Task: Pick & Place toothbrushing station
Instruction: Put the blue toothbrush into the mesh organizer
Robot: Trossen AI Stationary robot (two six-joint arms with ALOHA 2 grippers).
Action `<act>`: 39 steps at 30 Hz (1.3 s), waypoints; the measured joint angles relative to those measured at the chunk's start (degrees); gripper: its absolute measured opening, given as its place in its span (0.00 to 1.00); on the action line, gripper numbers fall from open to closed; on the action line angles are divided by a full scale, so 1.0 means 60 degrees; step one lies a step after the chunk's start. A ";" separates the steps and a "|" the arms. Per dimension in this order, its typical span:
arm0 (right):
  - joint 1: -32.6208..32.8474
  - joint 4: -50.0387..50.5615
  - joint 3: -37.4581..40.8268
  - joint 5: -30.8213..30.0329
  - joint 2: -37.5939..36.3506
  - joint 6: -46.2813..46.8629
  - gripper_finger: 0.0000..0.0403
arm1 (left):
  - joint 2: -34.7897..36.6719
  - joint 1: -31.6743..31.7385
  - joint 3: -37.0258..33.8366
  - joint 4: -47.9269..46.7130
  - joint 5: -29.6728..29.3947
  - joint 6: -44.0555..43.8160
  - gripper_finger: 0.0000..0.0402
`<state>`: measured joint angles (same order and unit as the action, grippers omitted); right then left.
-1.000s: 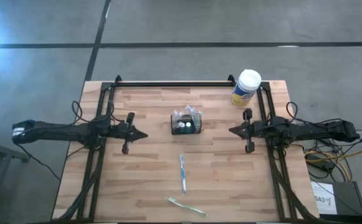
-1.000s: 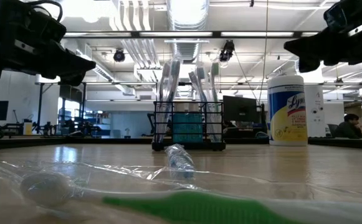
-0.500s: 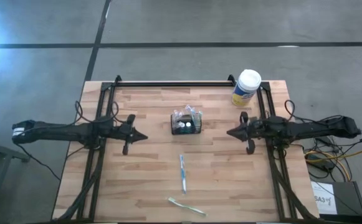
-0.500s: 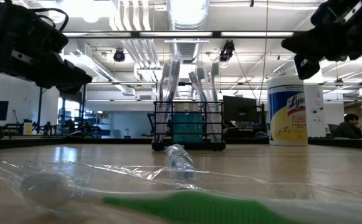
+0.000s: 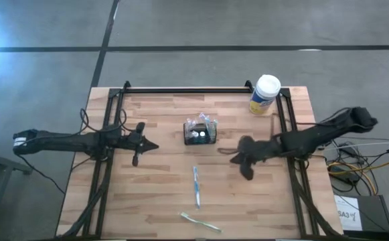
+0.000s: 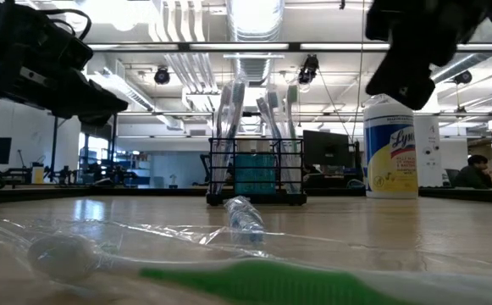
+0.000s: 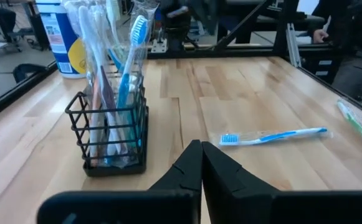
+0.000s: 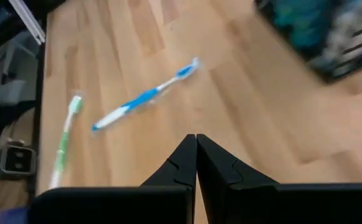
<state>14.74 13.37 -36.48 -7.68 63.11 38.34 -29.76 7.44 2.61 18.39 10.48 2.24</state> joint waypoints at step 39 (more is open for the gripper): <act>0.0310 0.8283 -1.3320 0.0784 1.2351 0.3680 0.62 | -0.0001 0.0004 -0.0007 -0.1012 0.0030 -0.0122 0.03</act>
<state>16.60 63.07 -116.40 -2.98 137.21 60.42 -29.76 7.46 2.57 12.32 10.66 1.50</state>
